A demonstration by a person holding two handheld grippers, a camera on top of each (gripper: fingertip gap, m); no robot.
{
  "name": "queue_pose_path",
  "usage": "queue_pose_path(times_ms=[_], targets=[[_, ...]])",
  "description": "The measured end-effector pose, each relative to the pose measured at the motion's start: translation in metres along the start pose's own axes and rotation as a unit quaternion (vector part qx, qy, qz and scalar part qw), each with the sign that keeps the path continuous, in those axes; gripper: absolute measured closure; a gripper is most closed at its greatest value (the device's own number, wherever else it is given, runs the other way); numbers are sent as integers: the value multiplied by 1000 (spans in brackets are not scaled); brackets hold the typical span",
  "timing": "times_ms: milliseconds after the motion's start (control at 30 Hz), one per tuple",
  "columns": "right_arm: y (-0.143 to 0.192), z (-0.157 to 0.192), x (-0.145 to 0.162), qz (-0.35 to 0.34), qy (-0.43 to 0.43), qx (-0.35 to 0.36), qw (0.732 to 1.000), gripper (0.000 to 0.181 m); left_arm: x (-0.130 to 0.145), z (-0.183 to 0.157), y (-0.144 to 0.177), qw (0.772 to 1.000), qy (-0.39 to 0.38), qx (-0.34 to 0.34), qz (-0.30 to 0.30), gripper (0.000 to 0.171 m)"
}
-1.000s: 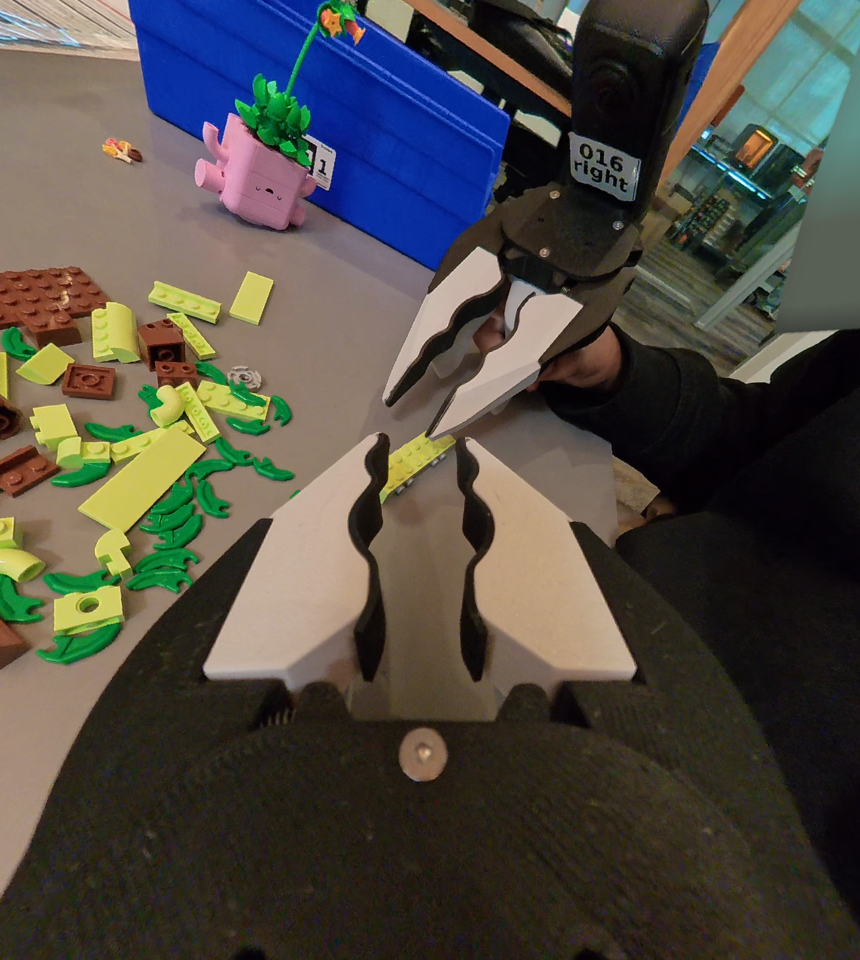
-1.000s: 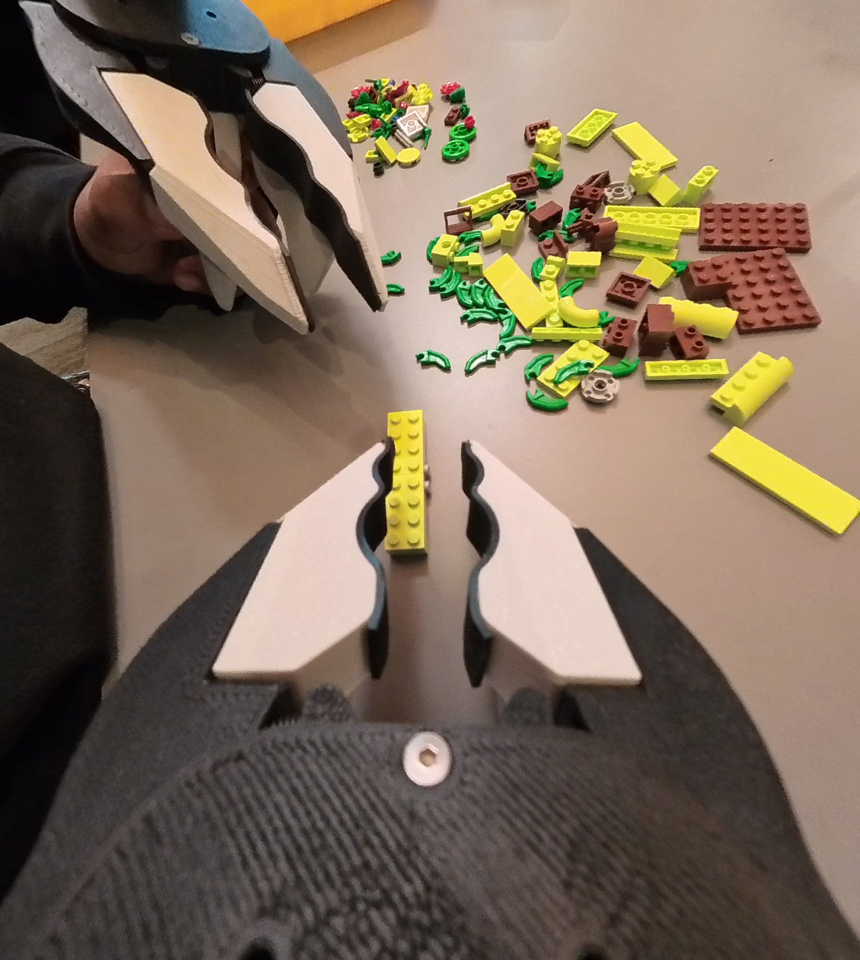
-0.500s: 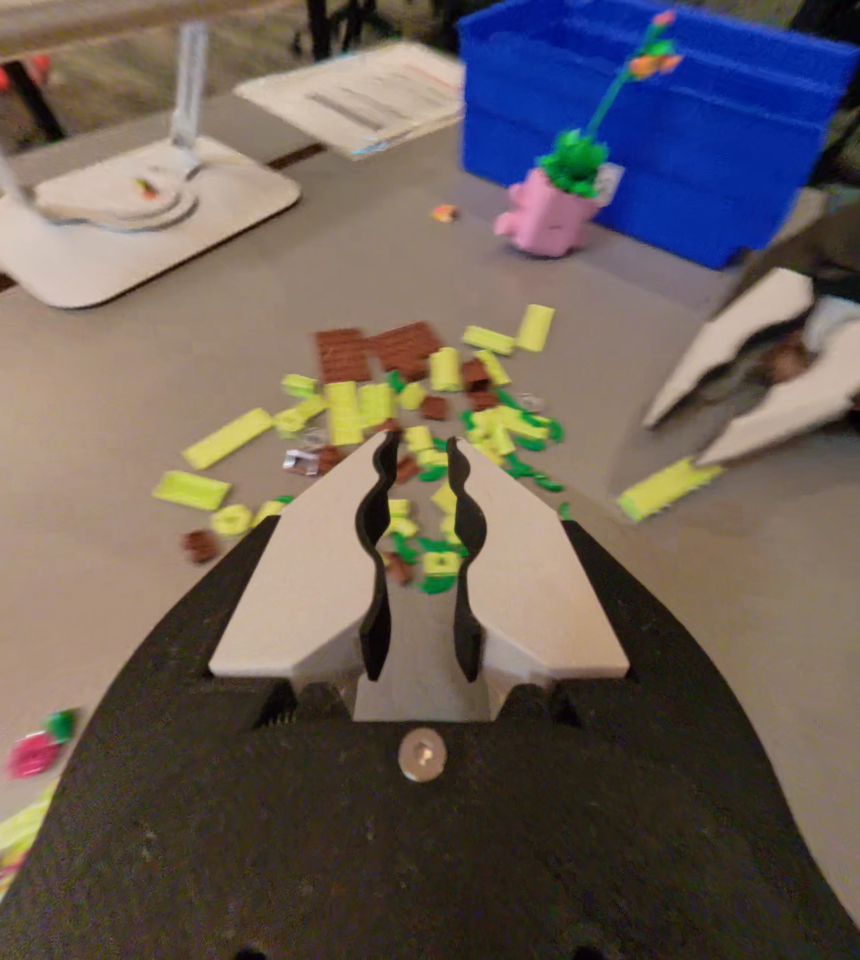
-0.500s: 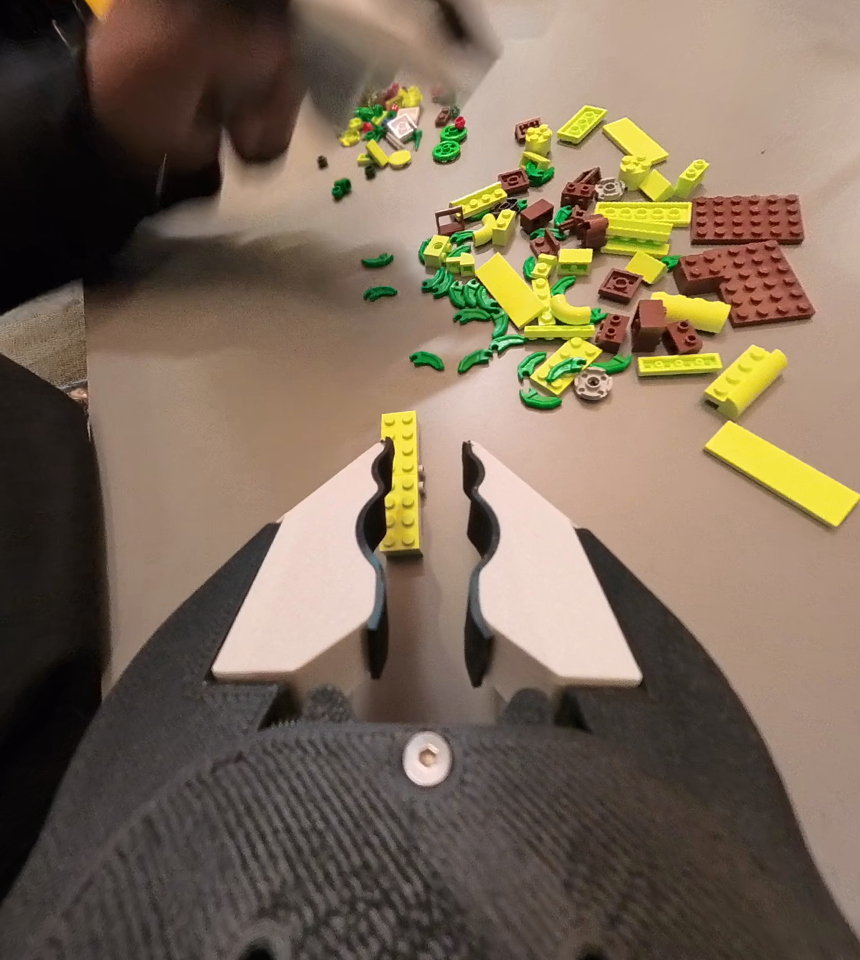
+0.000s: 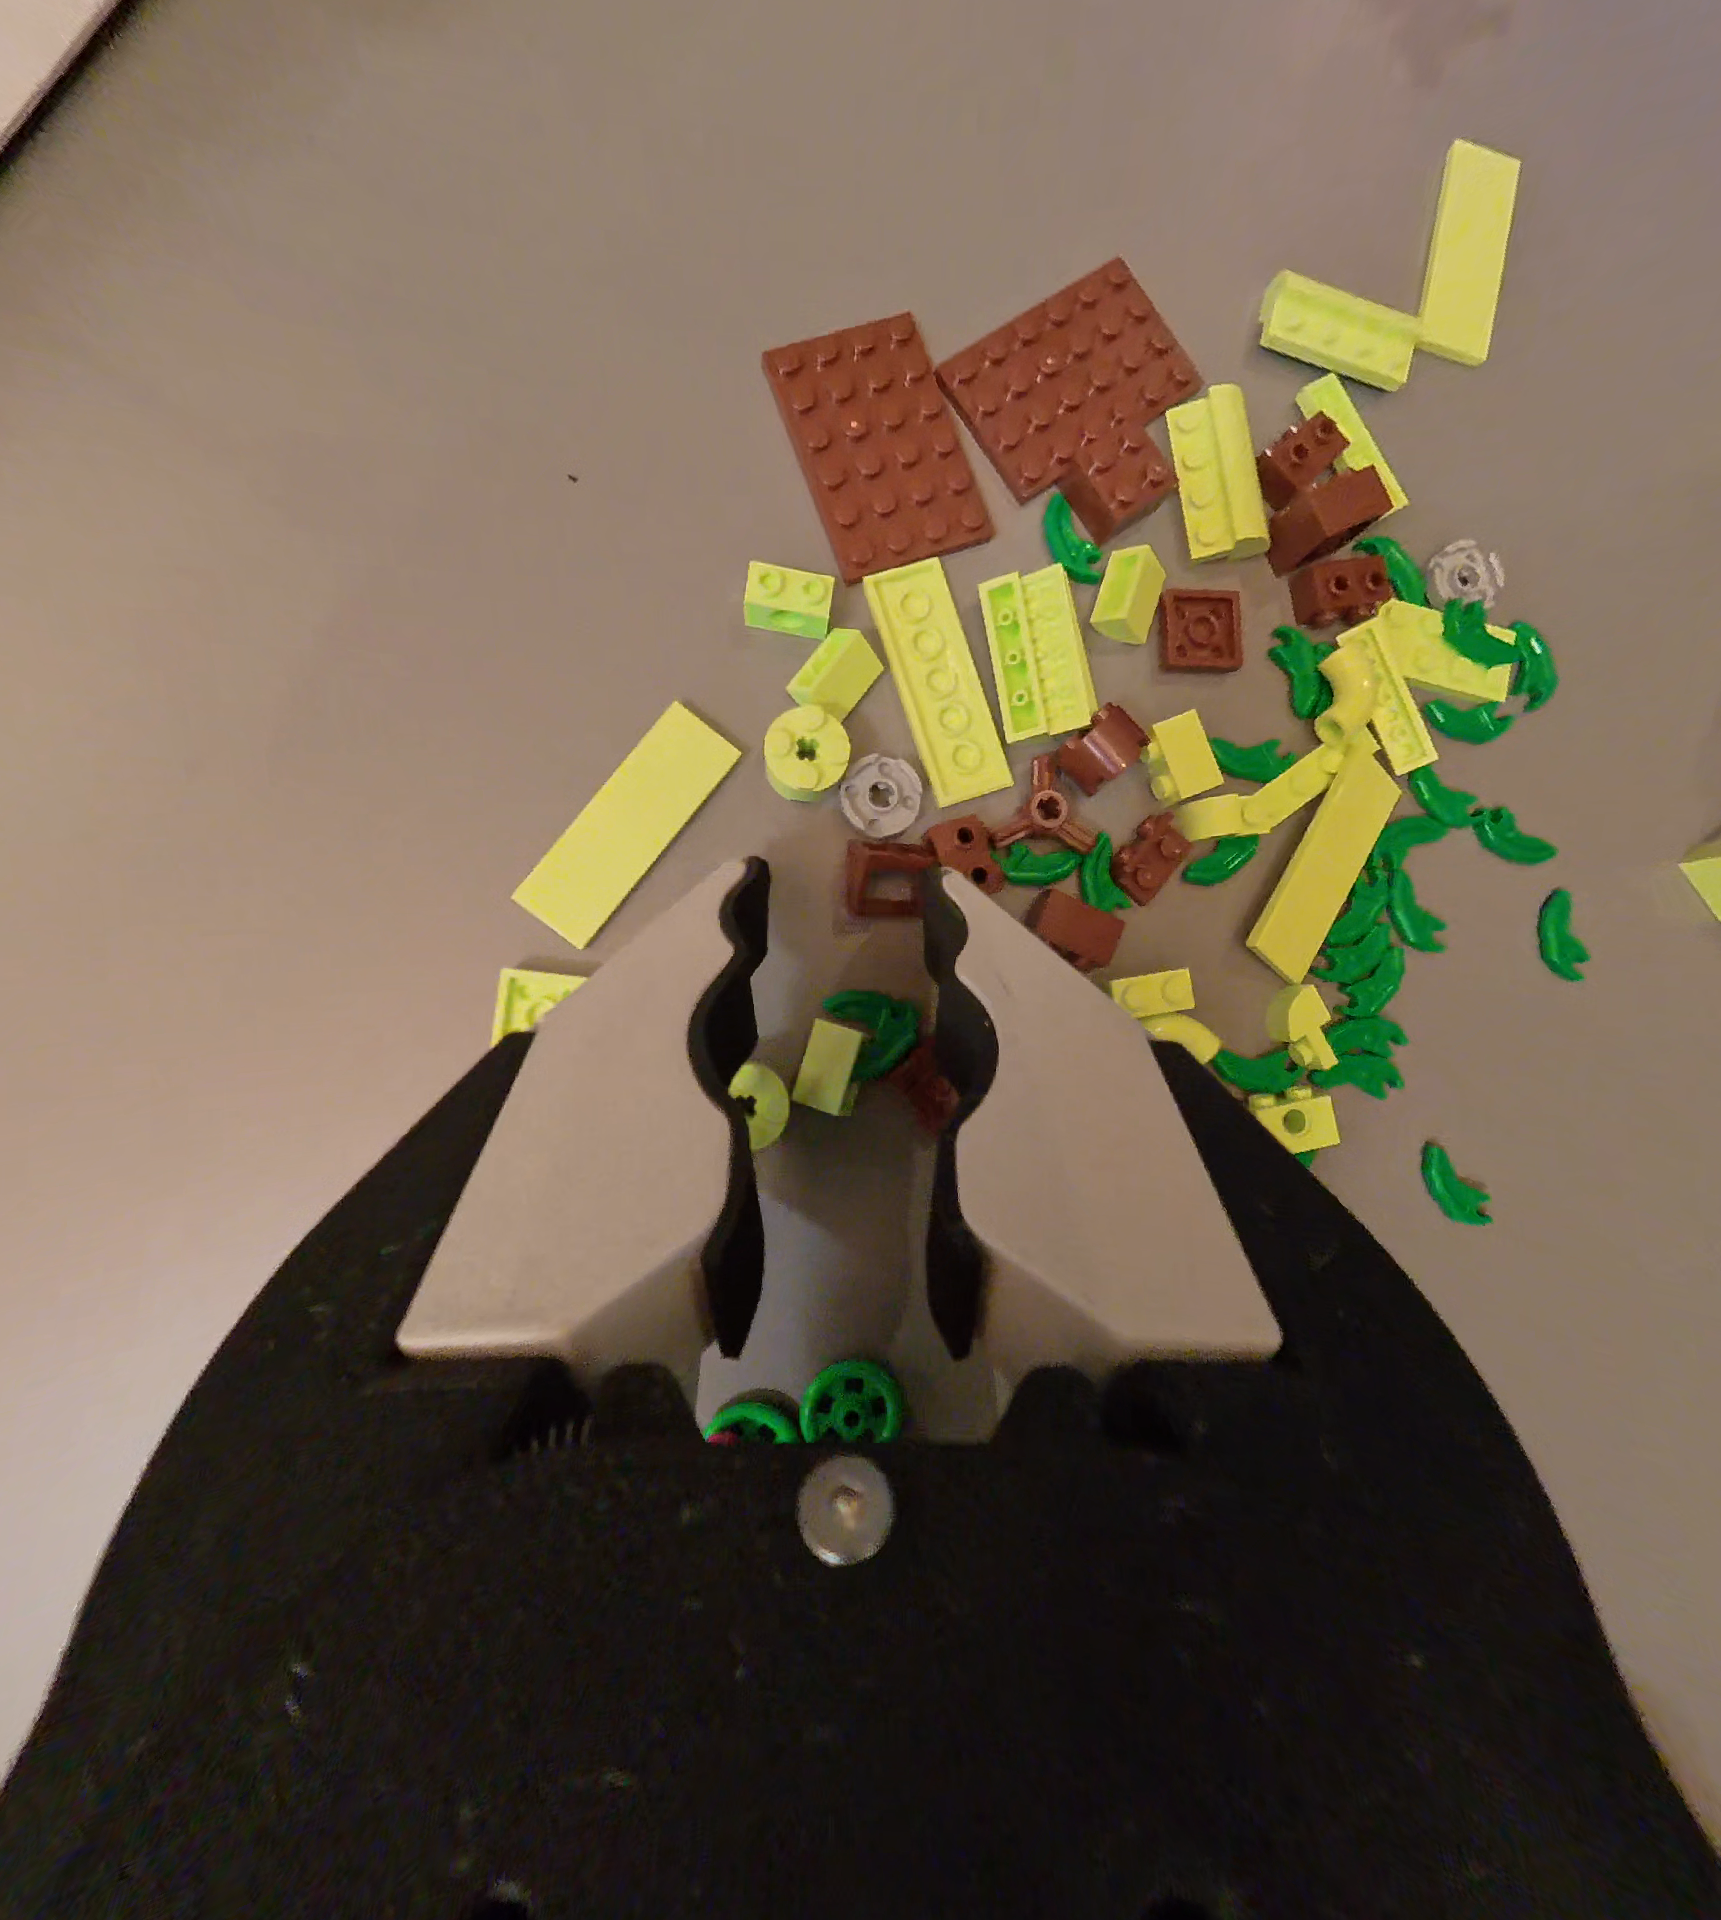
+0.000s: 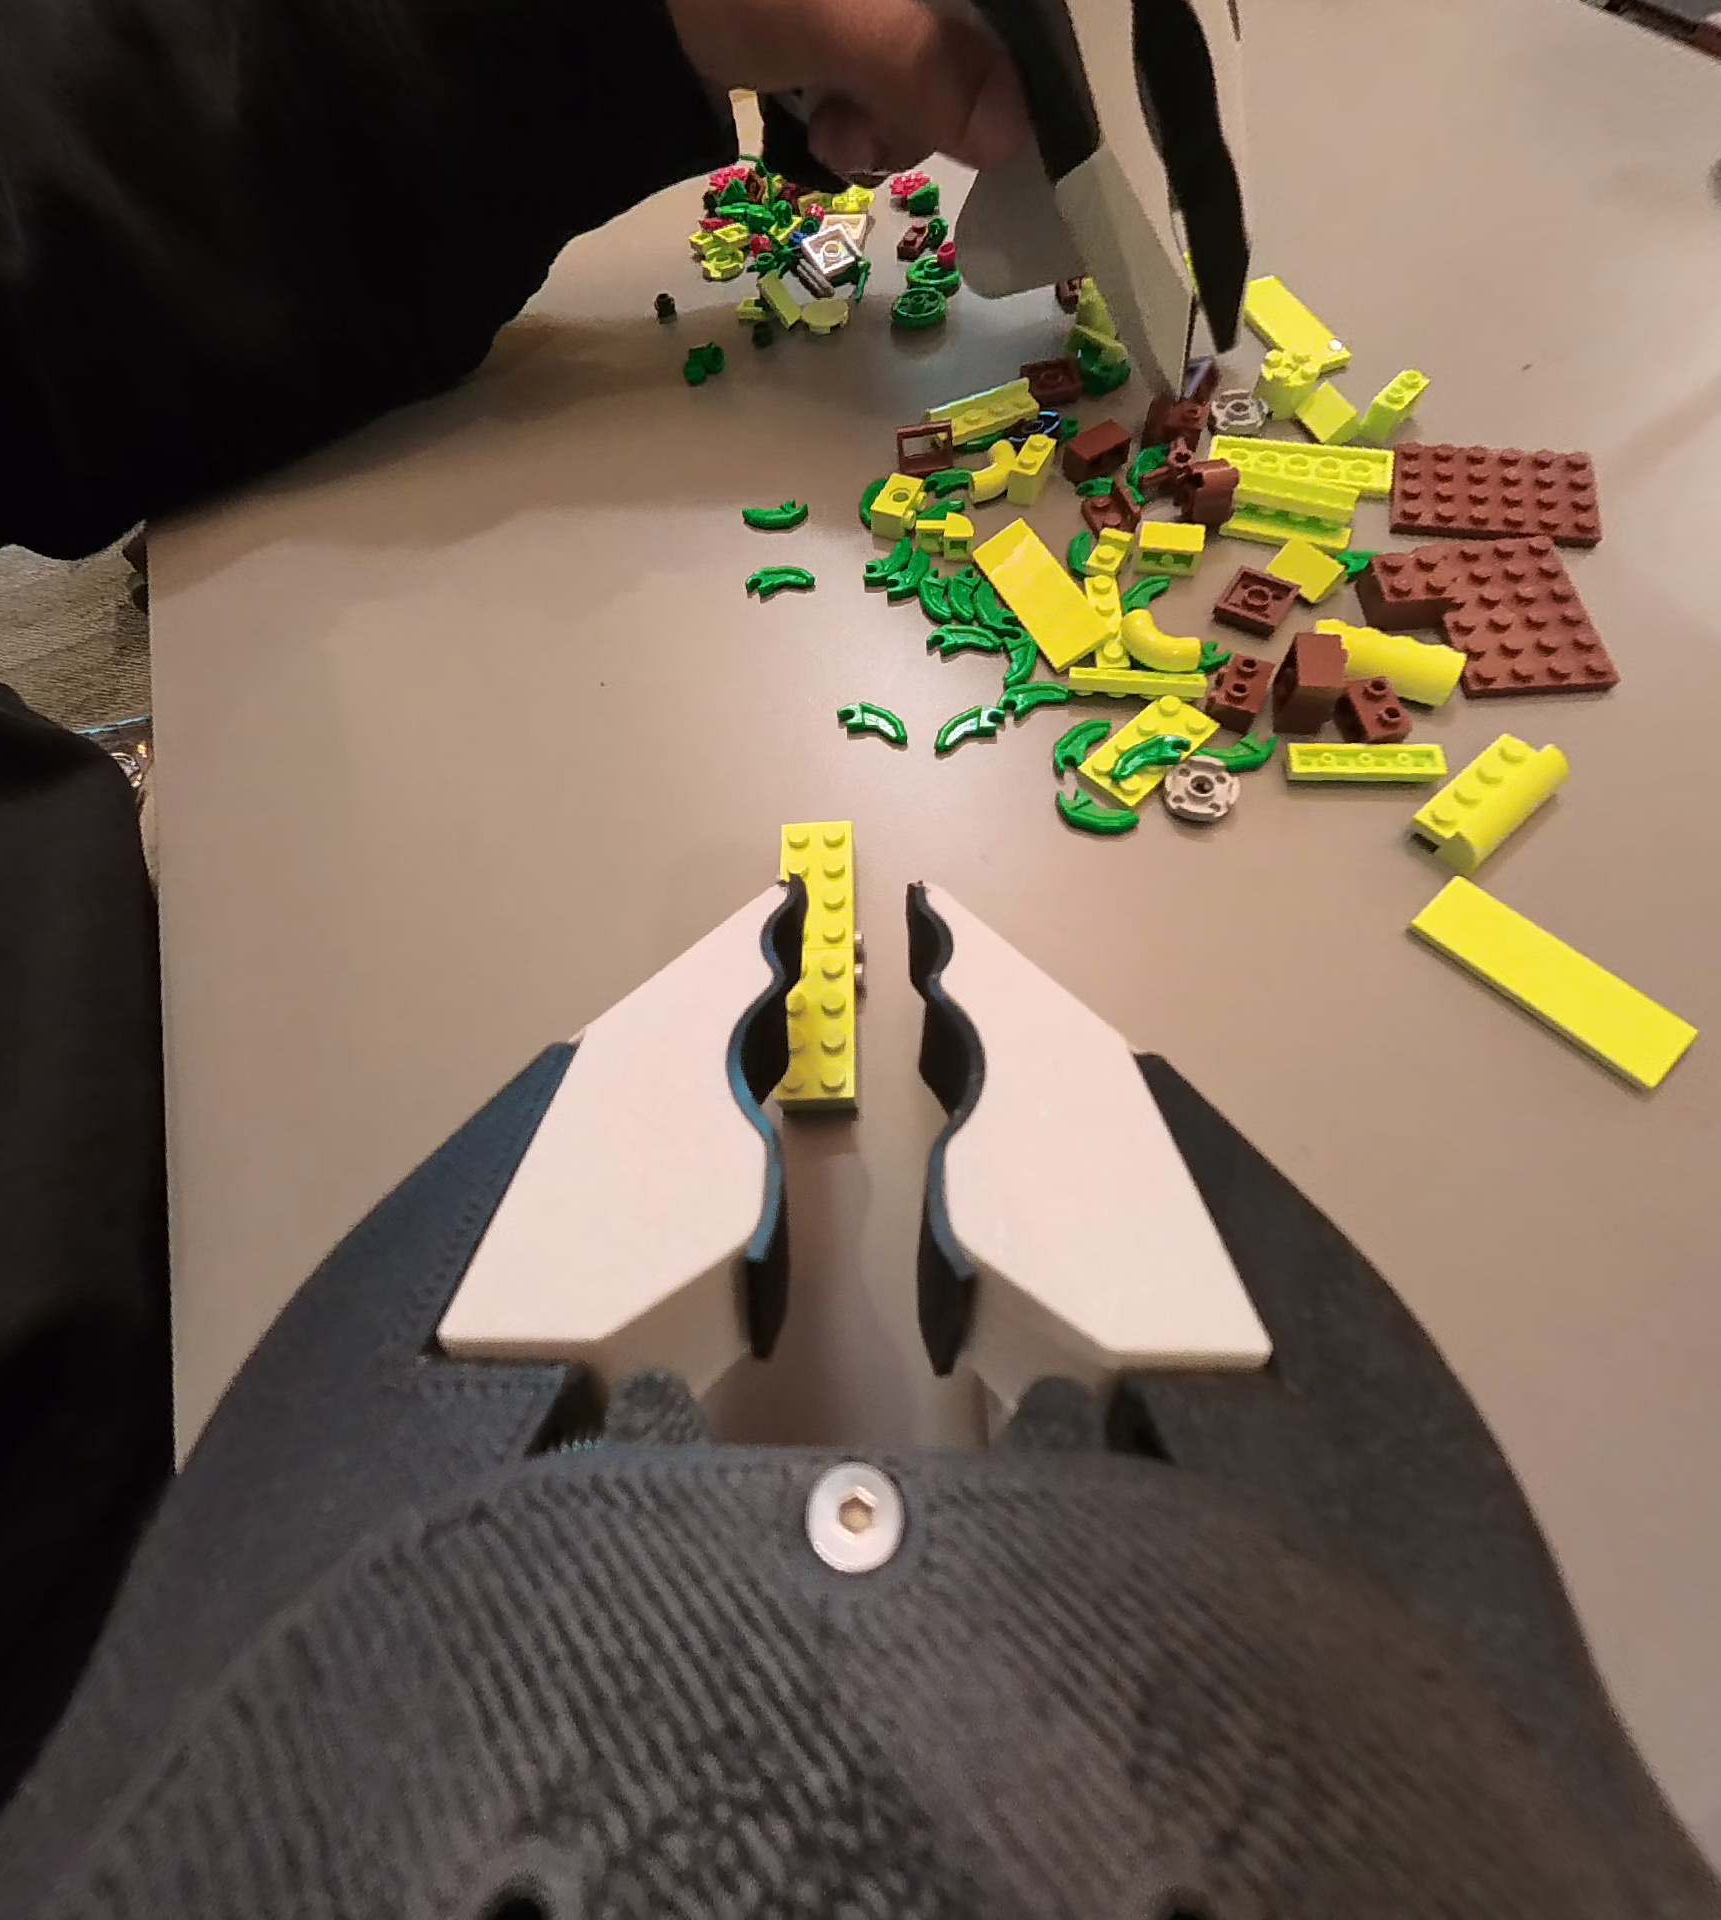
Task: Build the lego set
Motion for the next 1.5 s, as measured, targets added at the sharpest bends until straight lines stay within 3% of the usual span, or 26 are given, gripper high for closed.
queue_pose_path(times_ms=[133,233,367,600,700,767,933,1033,1167,1233,1333,1433,1500], targets=[[-1,1,0,4,4,3,1000,164,0,-3,-5,1000,-4,-6,5,145],[-1,1,0,5,8,5,1000,164,0,-5,-4,1000,-15,-9,6,171],[-2,1,1,7,10,7,1000,164,2,-2,7,999,-13,-30,-8,171],[-2,2,1,8,11,5,1000,164,1,2,32,994,33,-8,-99,171],[-3,2,1,11,12,5,1000,164,6,3,26,996,56,0,-75,153],[-3,2,1,13,13,5,1000,164,10,2,19,997,62,-2,-52,151],[-3,3,1,14,15,5,1000,164,14,3,9,997,64,-38,-18,156],[-4,3,1,16,16,6,1000,164,12,1,7,997,68,-32,-26,171],[-4,3,1,16,18,7,1000,164,10,-2,6,997,60,-23,-34,171],[-4,2,1,14,18,11,1000,165,5,-5,10,997,50,-23,-60,171],[2,-2,-3,-16,11,35,999,170,-14,-25,25,988,11,30,-154,171],[19,-10,-15,-115,18,106,988,166,-36,-66,43,954,-65,98,-277,171],[32,-13,-20,-173,42,161,971,159,-46,-88,48,938,-115,71,-319,171]])
Point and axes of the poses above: each gripper's, where its closed fingertips meet, y back along the fingers, x out of its underside, z = x × y across the jaws, the point moved 7 cm from there along y, back along the fingers, and after that the axes turned 2 degrees about x, right-handed, at the moved point
